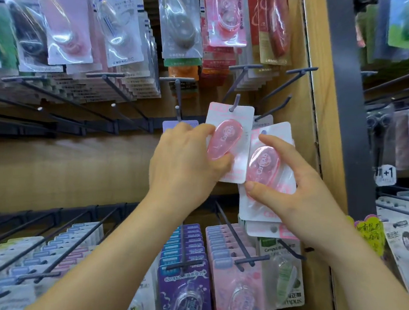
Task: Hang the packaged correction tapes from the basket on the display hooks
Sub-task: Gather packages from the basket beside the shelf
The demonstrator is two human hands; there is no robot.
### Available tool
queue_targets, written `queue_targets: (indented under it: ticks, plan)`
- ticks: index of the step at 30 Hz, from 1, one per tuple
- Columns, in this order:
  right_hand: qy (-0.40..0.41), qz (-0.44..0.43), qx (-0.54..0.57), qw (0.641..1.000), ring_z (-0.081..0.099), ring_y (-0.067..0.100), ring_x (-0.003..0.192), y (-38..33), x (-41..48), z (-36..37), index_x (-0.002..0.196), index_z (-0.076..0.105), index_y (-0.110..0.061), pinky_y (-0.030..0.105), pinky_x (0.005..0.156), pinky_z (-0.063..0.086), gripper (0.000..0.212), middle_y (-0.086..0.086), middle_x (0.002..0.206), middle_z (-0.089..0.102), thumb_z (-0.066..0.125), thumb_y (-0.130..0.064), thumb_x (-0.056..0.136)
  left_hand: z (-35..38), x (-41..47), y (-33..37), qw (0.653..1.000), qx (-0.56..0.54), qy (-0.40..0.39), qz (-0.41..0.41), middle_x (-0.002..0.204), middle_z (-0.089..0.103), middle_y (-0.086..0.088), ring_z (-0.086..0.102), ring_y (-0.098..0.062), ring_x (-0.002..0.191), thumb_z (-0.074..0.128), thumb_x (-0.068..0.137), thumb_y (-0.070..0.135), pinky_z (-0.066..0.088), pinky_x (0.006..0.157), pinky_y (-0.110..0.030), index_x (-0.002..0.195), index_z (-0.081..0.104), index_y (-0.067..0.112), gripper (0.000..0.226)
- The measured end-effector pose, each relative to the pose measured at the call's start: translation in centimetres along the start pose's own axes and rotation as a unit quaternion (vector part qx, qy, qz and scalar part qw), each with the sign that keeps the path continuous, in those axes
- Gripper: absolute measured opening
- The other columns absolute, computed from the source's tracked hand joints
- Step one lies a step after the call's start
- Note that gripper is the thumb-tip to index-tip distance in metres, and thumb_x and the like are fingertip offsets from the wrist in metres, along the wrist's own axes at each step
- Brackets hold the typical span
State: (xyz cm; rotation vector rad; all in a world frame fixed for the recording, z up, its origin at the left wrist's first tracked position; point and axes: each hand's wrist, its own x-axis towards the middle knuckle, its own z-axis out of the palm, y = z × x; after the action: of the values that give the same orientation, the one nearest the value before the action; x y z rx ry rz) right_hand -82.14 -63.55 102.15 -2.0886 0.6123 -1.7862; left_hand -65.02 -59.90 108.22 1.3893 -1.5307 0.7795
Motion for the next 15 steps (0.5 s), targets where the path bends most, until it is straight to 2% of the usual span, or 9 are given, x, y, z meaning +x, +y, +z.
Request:
queue_targets:
  ticks: [2, 5, 8, 10, 12, 15]
  plan:
    - [0.009, 0.0, -0.004, 1.0, 0.056, -0.015, 0.102, 0.4, 0.2, 0.4, 0.138, 0.037, -0.051, 0.005, 0.076, 0.046, 0.076, -0.042, 0.111, 0.054, 0.075, -0.017, 0.081, 1.1, 0.1, 0.0, 0.999, 0.032, 0.014, 0.002, 0.121, 0.05, 0.003, 0.043, -0.015, 0.111, 0.066, 0.086, 0.05, 0.034, 0.077, -0.025, 0.131, 0.058, 0.027, 0.05]
    - [0.03, -0.001, 0.005, 1.0, 0.055, -0.021, 0.101, 1.2, 0.4, 0.7, 0.144, 0.02, -0.051, 0.007, 0.074, 0.048, 0.095, -0.055, 0.104, 0.048, 0.076, -0.008, 0.081, 2.4, 0.6, -0.3, 0.999, 0.042, -0.015, -0.007, 0.118, 0.063, 0.001, 0.058, -0.015, 0.098, 0.065, 0.088, 0.047, 0.044, 0.073, -0.027, 0.128, 0.058, 0.023, 0.047]
    - [0.062, 0.009, 0.026, 0.998, 0.055, -0.022, 0.102, 1.7, 0.7, 0.6, 0.151, 0.009, -0.048, 0.009, 0.074, 0.05, 0.108, -0.053, 0.109, 0.047, 0.081, -0.014, 0.077, 3.5, 1.7, -0.1, 0.997, 0.065, -0.033, -0.012, 0.115, 0.067, -0.002, 0.063, -0.022, 0.098, 0.065, 0.089, 0.042, 0.039, 0.071, -0.029, 0.132, 0.051, 0.022, 0.049]
    - [0.067, 0.016, 0.043, 0.997, 0.058, -0.018, 0.101, 1.8, 1.1, 0.4, 0.152, 0.015, -0.043, 0.01, 0.072, 0.052, 0.105, -0.044, 0.113, 0.053, 0.082, -0.017, 0.075, 4.5, 2.4, 0.4, 0.994, 0.1, -0.054, 0.004, 0.111, 0.066, -0.004, 0.059, -0.023, 0.089, 0.063, 0.09, 0.037, 0.035, 0.068, -0.031, 0.137, 0.04, 0.025, 0.054]
    - [0.065, 0.022, 0.056, 0.996, 0.06, -0.016, 0.098, 2.0, 1.4, 0.2, 0.148, 0.025, -0.041, 0.011, 0.067, 0.053, 0.097, -0.041, 0.109, 0.056, 0.082, -0.013, 0.076, 5.4, 3.2, 1.0, 0.99, 0.119, -0.078, 0.002, 0.107, 0.064, -0.006, 0.049, -0.023, 0.081, 0.064, 0.089, 0.034, 0.035, 0.065, -0.033, 0.132, 0.038, 0.028, 0.05]
    - [0.062, 0.043, 0.07, 0.995, 0.059, -0.015, 0.096, 2.3, 1.6, 0.2, 0.145, 0.026, -0.047, 0.012, 0.064, 0.055, 0.095, -0.034, 0.114, 0.056, 0.082, -0.011, 0.077, 6.1, 4.8, 1.4, 0.98, 0.156, -0.119, -0.023, 0.106, 0.06, -0.008, 0.055, -0.03, 0.09, 0.064, 0.091, 0.031, 0.038, 0.066, -0.035, 0.126, 0.045, 0.021, 0.041]
